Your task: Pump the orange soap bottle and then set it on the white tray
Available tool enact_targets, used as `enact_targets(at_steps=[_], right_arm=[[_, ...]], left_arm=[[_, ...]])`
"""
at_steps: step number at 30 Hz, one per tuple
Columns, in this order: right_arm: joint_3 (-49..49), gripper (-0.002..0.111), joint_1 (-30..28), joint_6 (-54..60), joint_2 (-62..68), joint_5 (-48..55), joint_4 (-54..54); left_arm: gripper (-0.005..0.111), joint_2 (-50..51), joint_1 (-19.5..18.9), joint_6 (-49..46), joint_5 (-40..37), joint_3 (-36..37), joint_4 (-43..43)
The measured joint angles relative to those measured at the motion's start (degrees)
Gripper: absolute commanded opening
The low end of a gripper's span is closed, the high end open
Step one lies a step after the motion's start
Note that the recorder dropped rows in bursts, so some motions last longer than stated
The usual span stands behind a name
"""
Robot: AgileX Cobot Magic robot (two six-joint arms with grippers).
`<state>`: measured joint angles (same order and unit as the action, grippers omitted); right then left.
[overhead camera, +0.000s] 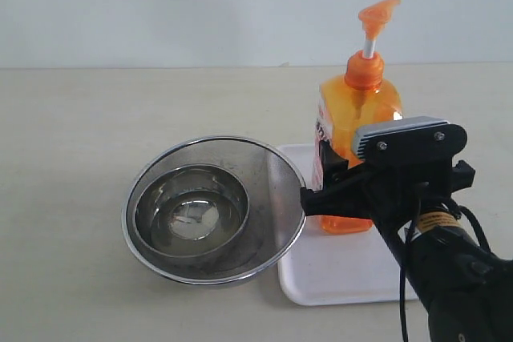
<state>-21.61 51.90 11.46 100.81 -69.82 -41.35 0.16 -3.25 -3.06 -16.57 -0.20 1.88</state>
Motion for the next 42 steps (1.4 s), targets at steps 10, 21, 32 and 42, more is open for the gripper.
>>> enact_targets(at_steps=[10,21,32,42], right_arm=[[0.25,0.097,0.00,-0.34,-0.82,0.21,1.05],[8.89,0.097,0.00,0.03,-14.41,0.43,4.26],[17.76,0.097,0.00,-9.54,-27.57,0.44,14.06],[17.87,0.045,0.00,-10.61,-36.60,13.72,17.44]], left_arm=[[0.005,0.00,0.00,0.00,0.00,0.00,0.00],[0.005,0.00,0.00,0.00,0.00,0.00,0.00],[0.005,0.00,0.00,0.00,0.00,0.00,0.00],[0.005,0.00,0.00,0.00,0.00,0.00,0.00]])
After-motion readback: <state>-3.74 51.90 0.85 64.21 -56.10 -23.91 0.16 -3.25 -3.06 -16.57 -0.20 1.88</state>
